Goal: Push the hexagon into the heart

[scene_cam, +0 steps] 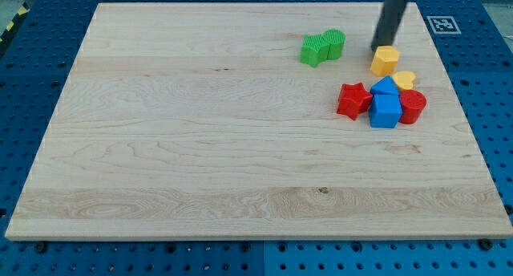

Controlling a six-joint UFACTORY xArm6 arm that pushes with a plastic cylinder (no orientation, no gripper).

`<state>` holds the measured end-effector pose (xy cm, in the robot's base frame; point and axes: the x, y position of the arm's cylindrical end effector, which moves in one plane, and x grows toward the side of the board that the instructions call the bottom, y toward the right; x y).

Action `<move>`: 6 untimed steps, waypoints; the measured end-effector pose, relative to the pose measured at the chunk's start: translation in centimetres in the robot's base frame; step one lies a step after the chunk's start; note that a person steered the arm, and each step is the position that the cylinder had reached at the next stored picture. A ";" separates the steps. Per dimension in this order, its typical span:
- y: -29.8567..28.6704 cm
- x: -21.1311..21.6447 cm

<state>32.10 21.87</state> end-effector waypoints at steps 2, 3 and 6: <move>-0.3 -0.2; -4.0 -2.1; -1.7 1.6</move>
